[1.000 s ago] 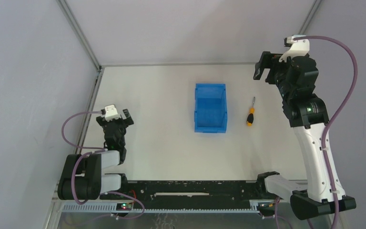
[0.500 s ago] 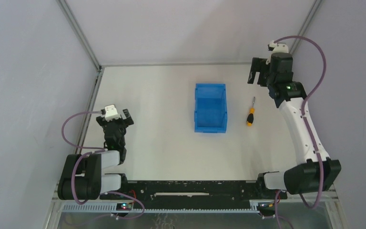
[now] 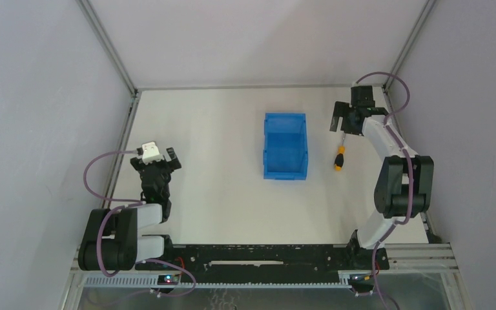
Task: Put the screwdriver in the bin
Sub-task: Pick up the screwdriver from the center of the board.
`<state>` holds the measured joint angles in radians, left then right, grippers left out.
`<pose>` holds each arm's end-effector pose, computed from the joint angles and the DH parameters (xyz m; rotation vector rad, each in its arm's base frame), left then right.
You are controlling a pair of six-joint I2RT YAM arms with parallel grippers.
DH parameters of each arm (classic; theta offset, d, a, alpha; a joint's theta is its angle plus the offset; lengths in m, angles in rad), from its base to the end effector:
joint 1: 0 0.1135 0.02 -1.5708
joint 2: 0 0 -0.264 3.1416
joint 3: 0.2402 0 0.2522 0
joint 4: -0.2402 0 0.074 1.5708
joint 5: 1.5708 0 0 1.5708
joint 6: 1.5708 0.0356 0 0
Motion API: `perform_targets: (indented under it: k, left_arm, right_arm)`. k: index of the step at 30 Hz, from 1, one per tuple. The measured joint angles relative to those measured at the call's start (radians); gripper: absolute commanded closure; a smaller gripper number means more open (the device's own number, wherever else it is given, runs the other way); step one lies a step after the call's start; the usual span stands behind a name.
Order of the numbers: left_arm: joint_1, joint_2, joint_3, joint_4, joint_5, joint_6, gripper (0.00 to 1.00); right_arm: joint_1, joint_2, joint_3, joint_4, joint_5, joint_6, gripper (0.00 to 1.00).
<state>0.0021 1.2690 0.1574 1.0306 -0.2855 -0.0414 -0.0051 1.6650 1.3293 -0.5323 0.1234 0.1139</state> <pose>0.2117 0.0105 0.1638 -0.2527 1.6331 0.2057 0.3665 -0.0063 0.2689 0.1996 2.4242 -0.1015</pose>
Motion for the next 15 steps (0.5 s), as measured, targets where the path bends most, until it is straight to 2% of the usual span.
perform_targets:
  k: [9,15]
  left_arm:
    - [0.0,0.0,0.0,0.0,0.0,0.0,0.0]
    - [0.0,0.0,0.0,0.0,0.0,0.0,0.0]
  right_arm:
    - [-0.034,0.143,-0.023,0.009,-0.04,0.013,0.07]
    - [-0.044,0.189,-0.071,0.013,-0.068,0.026,0.17]
